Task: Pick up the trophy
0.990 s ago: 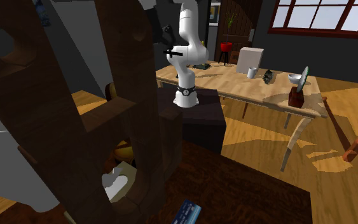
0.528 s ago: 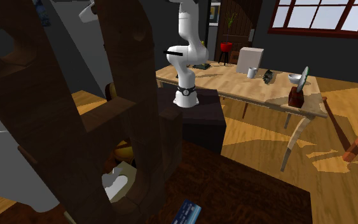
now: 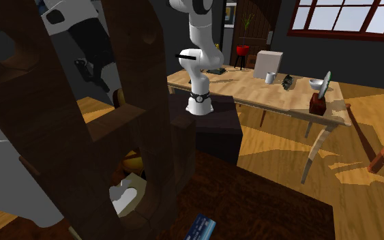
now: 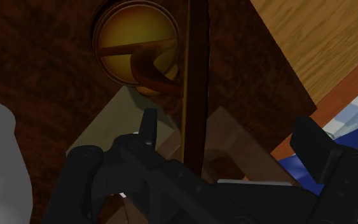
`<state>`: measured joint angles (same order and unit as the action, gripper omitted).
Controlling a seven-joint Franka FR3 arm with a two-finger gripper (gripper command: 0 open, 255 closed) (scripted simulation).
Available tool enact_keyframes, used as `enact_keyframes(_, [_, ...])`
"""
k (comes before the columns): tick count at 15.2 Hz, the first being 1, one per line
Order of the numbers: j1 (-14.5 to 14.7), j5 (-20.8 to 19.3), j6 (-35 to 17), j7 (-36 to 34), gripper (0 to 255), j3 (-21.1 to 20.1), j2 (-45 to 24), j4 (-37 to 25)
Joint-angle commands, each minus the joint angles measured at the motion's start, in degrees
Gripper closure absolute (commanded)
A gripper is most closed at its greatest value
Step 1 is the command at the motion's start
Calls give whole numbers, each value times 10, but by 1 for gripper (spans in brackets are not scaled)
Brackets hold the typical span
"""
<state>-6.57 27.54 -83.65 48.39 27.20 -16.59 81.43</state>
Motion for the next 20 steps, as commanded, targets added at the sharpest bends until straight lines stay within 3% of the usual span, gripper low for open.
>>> enact_keyframes(1, [-3,7,-10,11,0,-1,-8,6])
enact_keyframes(8, [3,6,-50,25,0,-2,-6,50])
enact_keyframes(9, [3,6,-49,24,255,-2,-7,48])
enact_keyframes(20, [1,6,-36,20,255,-2,-7,35])
